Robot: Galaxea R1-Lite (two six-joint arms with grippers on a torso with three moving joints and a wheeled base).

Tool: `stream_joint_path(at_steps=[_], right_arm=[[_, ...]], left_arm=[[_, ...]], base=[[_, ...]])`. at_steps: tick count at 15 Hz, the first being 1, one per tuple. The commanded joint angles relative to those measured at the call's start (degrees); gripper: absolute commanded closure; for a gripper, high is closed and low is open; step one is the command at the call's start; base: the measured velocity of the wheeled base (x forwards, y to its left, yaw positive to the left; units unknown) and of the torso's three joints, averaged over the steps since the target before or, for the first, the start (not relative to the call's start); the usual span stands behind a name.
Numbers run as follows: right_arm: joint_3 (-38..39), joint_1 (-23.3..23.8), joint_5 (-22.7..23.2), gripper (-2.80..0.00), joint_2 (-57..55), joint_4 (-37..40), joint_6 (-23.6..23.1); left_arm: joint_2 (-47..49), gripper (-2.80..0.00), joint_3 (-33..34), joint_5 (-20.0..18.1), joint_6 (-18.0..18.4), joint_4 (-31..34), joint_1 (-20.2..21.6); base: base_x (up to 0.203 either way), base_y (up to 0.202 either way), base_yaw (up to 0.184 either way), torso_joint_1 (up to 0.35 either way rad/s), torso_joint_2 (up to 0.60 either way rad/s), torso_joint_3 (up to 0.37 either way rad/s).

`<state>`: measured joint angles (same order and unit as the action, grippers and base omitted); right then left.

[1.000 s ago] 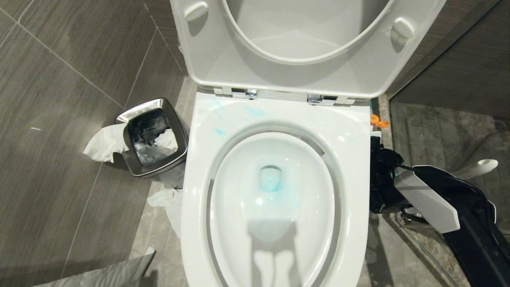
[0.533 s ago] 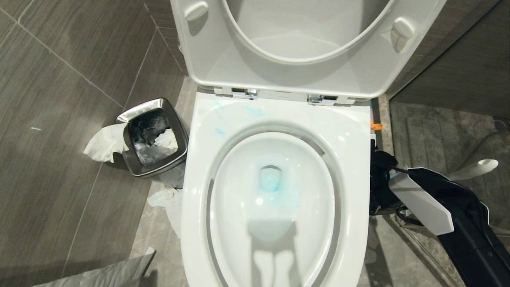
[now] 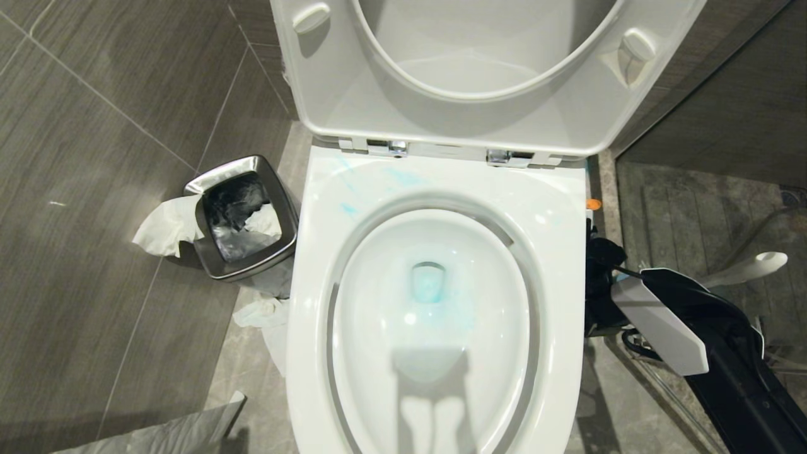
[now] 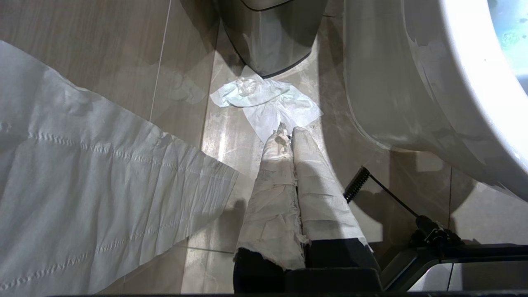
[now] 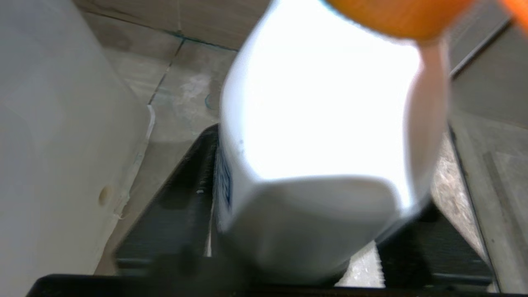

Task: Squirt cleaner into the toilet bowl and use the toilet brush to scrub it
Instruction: Place the cleaning agent on the floor

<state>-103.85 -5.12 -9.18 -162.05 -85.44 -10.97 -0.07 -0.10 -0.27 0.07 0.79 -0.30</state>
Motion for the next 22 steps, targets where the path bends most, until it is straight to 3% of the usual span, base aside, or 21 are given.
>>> stream_joint_path(at_steps=[1, 9, 15, 22], right_arm=[[-0.4, -0.1, -0.1, -2.8, -0.5, -0.2, -0.1], [3.1, -0.1, -0.2, -2.8, 1.4, -2.1, 0.1], [27.4, -0.3, 0.0, -2.8, 13.9, -2.2, 1.1], [57.7, -1.2, 0.0, -2.8, 36.7, -2.2, 3.0]], left_arm=[[0.1, 0.0, 0.0, 0.0, 0.0, 0.0, 0.0], [0.1, 0.0, 0.0, 0.0, 0.0, 0.0, 0.0], [0.1, 0.0, 0.0, 0.0, 0.0, 0.0, 0.0], [0.1, 0.0, 0.0, 0.0, 0.0, -0.1, 0.0]], base=[[0.0, 0.0, 0.0, 0.0, 0.0, 0.0], [0.0, 0.0, 0.0, 0.0, 0.0, 0.0], [0.0, 0.0, 0.0, 0.0, 0.0, 0.0], [0.0, 0.0, 0.0, 0.0, 0.0, 0.0]])
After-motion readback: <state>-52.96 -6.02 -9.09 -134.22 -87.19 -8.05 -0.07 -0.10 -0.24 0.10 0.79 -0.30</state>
